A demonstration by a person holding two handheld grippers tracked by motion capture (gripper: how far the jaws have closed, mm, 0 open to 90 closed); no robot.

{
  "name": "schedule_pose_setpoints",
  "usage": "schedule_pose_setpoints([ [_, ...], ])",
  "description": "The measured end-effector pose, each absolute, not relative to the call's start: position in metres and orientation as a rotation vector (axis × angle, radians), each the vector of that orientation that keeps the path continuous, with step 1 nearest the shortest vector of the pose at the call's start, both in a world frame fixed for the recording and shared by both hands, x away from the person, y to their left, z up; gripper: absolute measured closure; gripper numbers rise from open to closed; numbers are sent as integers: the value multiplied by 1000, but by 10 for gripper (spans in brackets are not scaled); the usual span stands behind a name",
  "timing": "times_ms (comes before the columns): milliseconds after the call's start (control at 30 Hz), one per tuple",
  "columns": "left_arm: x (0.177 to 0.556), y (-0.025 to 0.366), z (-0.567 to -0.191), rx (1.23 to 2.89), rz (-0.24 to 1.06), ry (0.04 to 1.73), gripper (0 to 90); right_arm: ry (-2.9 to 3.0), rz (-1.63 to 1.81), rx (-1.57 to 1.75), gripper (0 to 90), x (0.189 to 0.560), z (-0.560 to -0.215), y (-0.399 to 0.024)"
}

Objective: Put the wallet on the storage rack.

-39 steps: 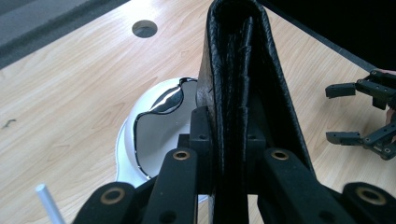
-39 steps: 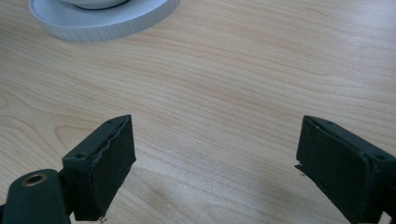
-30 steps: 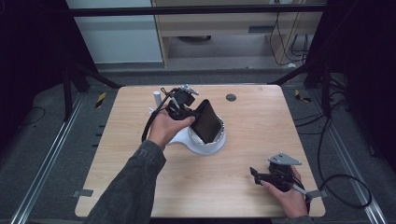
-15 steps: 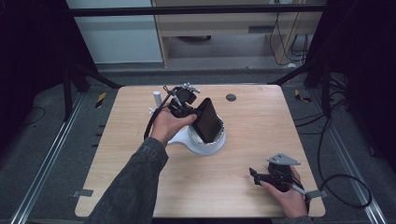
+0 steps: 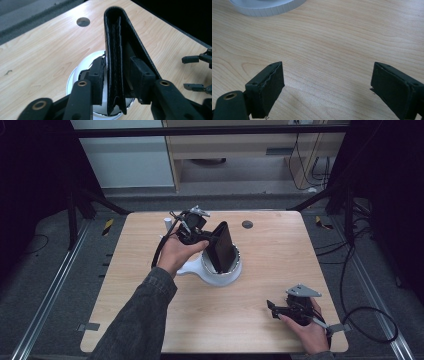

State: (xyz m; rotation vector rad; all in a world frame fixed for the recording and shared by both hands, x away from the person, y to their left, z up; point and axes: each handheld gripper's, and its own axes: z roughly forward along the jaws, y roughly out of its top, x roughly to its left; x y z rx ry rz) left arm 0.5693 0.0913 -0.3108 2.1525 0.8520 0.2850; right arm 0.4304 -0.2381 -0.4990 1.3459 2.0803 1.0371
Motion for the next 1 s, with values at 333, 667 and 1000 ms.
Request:
schedule_pose_setpoints([
  [333,565,97,-302,2113,335,829,589,2085,1035,1346,115,430,-499,-238],
  [667,563,100,-294,2079,373,817,568,2088,1035,1346,114,430,-499,-238],
  [1000,550,102,-285,2080,434,770,467,2093,1029,1344,113,430,-499,-238],
])
